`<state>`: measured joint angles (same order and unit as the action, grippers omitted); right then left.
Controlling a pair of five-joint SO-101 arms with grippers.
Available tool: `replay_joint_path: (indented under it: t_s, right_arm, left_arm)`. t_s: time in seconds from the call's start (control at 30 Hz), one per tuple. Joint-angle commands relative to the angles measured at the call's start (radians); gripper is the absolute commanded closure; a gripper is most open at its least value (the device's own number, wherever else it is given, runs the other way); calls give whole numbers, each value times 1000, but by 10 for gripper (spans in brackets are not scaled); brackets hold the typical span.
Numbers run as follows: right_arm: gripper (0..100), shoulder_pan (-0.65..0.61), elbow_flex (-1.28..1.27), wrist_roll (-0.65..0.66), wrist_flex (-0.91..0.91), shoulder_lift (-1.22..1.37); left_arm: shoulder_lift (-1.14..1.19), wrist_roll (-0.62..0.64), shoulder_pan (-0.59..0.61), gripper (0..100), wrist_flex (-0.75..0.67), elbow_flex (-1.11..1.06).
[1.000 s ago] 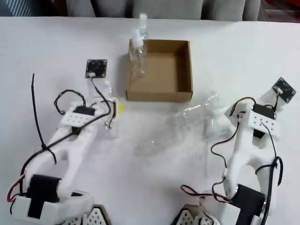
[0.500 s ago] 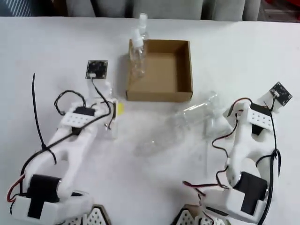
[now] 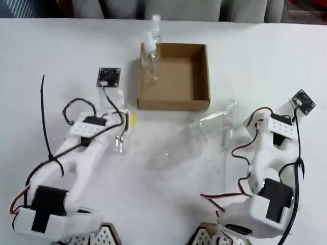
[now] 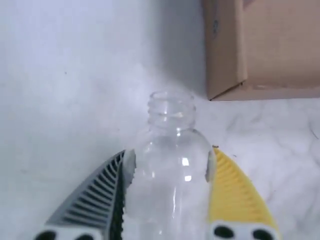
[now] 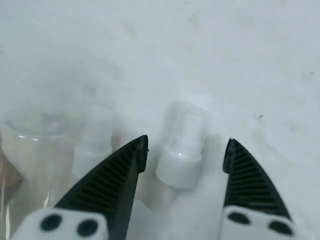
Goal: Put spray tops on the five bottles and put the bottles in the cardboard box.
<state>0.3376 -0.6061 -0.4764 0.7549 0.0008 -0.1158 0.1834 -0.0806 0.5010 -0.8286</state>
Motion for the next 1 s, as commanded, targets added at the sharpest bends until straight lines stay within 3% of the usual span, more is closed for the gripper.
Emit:
replay_joint_path:
  t_s: [0.0, 0.47, 0.7, 0.9, 0.97]
  right_arm:
    - [786, -22, 25, -9, -15, 1]
    - [792, -56, 18, -6, 39, 13]
    - [983, -54, 21, 77, 33, 13]
    - [984, -51, 17, 100, 38, 13]
    - [984, -42, 17, 175, 35, 12]
  left_arm:
    - [1, -21, -12, 979, -43, 49]
    - [1, -21, -15, 979, -43, 49]
    - [1, -21, -15, 979, -43, 46]
    - [1, -21, -15, 979, -43, 44]
    - [1, -21, -15, 979, -43, 44]
